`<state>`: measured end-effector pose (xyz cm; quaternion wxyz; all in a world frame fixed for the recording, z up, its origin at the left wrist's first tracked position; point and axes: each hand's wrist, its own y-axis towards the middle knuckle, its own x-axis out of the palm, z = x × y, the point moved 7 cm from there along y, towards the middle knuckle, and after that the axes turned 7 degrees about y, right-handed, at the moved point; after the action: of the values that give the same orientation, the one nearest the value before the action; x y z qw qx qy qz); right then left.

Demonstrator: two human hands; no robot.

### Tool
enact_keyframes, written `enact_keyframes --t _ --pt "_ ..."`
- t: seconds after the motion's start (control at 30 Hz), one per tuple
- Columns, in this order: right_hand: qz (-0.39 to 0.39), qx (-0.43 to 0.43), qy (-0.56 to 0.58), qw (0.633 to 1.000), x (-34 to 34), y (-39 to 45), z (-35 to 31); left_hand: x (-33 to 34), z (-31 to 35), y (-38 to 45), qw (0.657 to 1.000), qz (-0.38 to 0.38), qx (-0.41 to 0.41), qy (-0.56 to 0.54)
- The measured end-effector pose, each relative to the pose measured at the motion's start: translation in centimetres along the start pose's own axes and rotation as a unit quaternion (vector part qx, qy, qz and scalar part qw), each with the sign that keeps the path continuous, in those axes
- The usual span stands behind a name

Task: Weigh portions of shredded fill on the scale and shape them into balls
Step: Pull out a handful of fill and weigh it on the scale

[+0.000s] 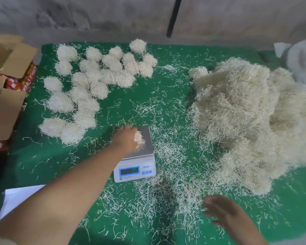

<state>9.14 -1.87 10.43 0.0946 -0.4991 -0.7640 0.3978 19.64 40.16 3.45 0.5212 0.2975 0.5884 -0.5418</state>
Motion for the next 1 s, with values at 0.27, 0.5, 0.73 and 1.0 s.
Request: enact_keyframes --t 0.27,0.5,0.73,1.0 --pt "-0.060 -0.057 0.058 0.995 3.0 -0.7 -7.4 -8.0 1.6 -8.5 0.858 0.099 -0.111 -0.492" --pt "-0.181 -0.100 0.288 0.935 7.2 -2.6 -17.2 -12.8 7.6 -19.5 0.663 0.098 -0.133 -0.730" --pt "-0.226 -0.225 0.226 0.920 10.3 -7.9 -22.2 -13.2 13.8 -22.8 0.610 0.132 -0.155 -0.766" --pt "-0.088 -0.339 0.284 0.893 7.0 -9.0 -22.7 -14.1 18.5 -24.4 0.584 0.111 -0.222 -0.773"
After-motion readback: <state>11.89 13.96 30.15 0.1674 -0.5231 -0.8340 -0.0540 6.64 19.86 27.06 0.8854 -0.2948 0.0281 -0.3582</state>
